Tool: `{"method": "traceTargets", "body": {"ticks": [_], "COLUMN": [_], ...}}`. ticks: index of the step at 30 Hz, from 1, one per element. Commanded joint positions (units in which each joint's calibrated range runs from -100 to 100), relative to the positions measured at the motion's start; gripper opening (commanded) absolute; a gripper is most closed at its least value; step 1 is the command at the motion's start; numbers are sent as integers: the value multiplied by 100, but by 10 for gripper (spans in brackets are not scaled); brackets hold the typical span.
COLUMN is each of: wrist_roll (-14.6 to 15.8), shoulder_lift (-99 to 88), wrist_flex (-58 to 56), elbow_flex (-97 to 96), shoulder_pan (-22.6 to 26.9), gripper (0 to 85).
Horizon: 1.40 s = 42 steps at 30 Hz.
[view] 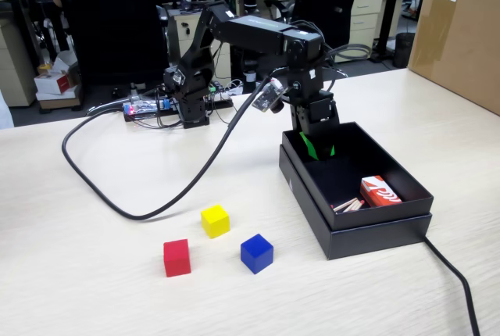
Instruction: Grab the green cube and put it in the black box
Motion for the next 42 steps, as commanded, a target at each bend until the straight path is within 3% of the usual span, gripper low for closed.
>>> {"method": "traceTargets", "body": {"ticks": [1, 13, 16, 20, 24, 35, 42], "wrist_roll": [5, -10, -15, -39, -112, -737, -1201], "shoulder_lift": [26, 588, 554, 474, 26, -3416, -5872], "wrist_flex": [203, 203, 203, 203, 298, 393, 834], "elbow_flex": [322, 168, 59, -86, -158, -847, -2869], "shoulder_pan": [5, -5, 10, 44, 34, -83, -527], "gripper": [117, 130, 270, 388, 431, 468, 483]}}
